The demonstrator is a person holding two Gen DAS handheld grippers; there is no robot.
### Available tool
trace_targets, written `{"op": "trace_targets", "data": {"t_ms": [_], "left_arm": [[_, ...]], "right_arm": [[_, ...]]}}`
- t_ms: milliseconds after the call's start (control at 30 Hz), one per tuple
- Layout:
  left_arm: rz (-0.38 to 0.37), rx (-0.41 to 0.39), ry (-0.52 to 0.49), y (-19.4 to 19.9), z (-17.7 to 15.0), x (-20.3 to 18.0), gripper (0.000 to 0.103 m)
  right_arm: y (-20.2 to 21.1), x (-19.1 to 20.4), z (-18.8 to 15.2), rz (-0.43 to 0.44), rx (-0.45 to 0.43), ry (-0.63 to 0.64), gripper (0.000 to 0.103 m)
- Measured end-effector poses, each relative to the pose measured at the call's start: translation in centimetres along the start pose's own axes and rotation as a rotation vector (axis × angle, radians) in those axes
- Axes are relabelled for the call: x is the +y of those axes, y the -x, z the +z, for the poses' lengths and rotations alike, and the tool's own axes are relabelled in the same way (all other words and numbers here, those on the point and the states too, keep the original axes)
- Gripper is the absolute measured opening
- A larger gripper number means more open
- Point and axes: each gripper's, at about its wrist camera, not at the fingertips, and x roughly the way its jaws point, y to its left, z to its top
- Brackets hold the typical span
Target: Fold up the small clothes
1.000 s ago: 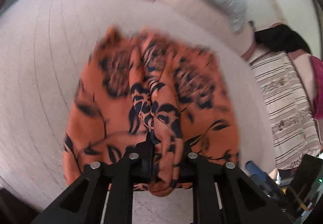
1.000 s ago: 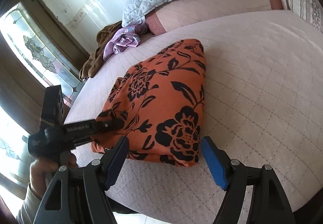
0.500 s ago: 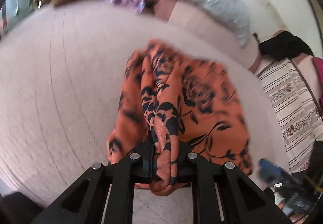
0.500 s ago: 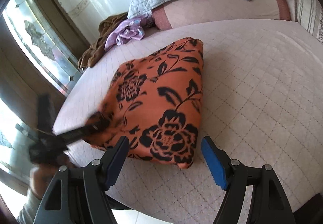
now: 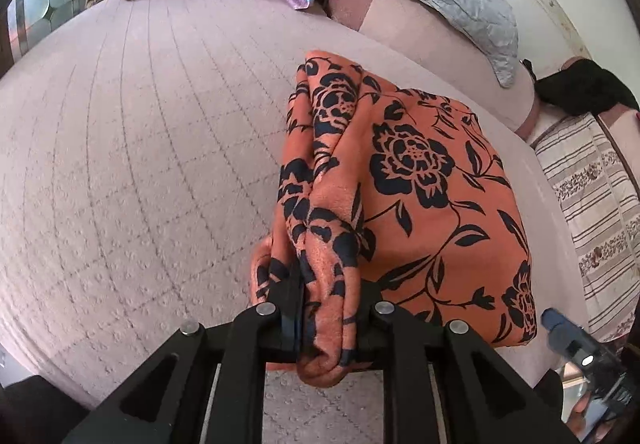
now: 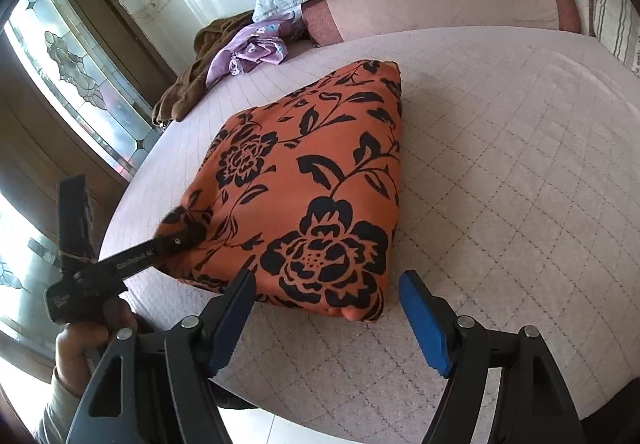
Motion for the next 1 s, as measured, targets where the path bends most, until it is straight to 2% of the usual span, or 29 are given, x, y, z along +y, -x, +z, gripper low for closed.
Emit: {"op": "trace_targets", "data": {"t_ms": [133,300,367,433,500,533,633,767,833,933,1000], "left_arm": [[0.029,-0.006,-0.025,0.3,-0.4,0.4,0.019],[0.032,-0.008,-0.025,0.0,0.0,-0.1,0.019],[0.035,-0.009,-0.027,0.1,0.0,-0.2,0.019],[0.035,-0.007,-0.029,0.0,0.0,-0.2,0.019],[0.036,-0.008,-0.035,0.0,0.0,-0.2,0.019],[0.033,-0.009,-0.036,0.0,0.0,-0.1,0.019],[0.036,-0.010,-0.037,0.0,0.0,-0.1,0.019],[0.046,-0.013,-0.053,0.0,0.0,-0.3,0.019],[0.041,-0.011,-0.049,-0.1,0.1,-0.2,0.019],[0.046,-0.013,-0.058,-0.2,0.1,-0.3,0.019],[0.050,-0.017,-0.065,-0.2,0.1,-0.3,0.019]], "right_arm": [[0.9,0.9,1.2,0.043,-0.036,0.011,0.077],[0.4,1.8,4.8,0.198,-0.055,-0.050,0.077],[-1.5,1.3,6.1,0.269,-0.012,-0.109,0.077],[-5.0,0.4,6.4,0.326,0.102,-0.172,0.076],[-7.8,-0.8,5.6,0.290,0.181,-0.233,0.076],[-8.2,-1.0,5.5,0.304,0.195,-0.250,0.076],[-7.1,0.1,6.7,0.314,0.179,-0.215,0.077],[-6.5,0.9,10.0,0.317,0.133,-0.184,0.077],[-8.0,0.1,11.4,0.315,0.137,-0.224,0.077],[-11.6,-2.6,11.0,0.287,0.214,-0.335,0.076],[-11.3,-2.3,11.2,0.289,0.201,-0.320,0.076]]}}
